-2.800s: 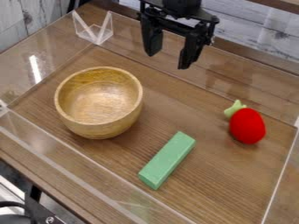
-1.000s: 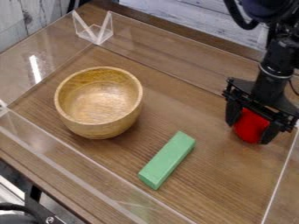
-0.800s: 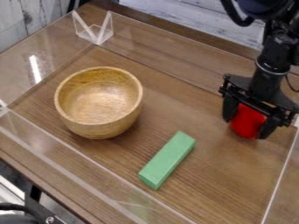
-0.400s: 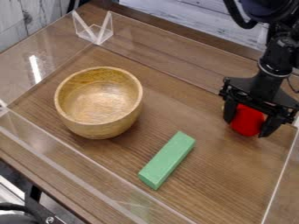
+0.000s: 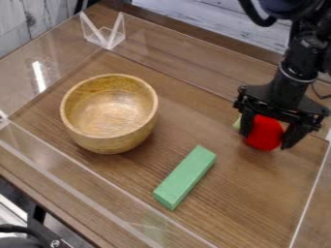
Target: Move the red fruit to the left side of the table
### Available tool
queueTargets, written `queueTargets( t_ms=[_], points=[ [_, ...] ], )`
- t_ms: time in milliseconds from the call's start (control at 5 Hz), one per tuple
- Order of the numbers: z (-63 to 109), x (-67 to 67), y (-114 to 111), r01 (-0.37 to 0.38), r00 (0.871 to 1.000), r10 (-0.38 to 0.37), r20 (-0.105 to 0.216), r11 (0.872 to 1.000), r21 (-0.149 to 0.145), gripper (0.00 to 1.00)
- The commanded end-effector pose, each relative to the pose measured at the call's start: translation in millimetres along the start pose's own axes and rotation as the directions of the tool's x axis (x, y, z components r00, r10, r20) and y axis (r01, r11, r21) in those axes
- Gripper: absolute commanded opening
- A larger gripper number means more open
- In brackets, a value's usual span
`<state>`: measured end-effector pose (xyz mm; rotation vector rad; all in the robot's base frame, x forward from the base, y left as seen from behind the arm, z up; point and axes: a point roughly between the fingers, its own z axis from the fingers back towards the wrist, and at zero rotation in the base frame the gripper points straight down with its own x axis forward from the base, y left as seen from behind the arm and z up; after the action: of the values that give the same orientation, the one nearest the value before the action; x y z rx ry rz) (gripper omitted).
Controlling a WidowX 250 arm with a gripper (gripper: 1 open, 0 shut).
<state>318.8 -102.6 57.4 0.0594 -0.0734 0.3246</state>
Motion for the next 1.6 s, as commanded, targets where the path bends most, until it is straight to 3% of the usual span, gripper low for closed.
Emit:
queueTargets(
  t_ms=[0,200,600,1000,1400],
  points=[
    [26.5,-2.8,-10,-0.023,0.998,0.025,0.051,0.999,-0.045,1.00],
    [28.1,-9.3,-18,-0.047,0.997,0.049,0.051,0.998,-0.048,1.00],
    [12.4,12.2,-1,-0.101,0.992,0.104,0.075,0.994,-0.038,1.00],
    [20.4,0.0,-15,-0.093,0.992,0.096,0.077,0.995,-0.039,1.00],
    [0.8,1.9,-14,-0.171,0.983,0.171,0.060,0.985,-0.003,1.00]
  ],
)
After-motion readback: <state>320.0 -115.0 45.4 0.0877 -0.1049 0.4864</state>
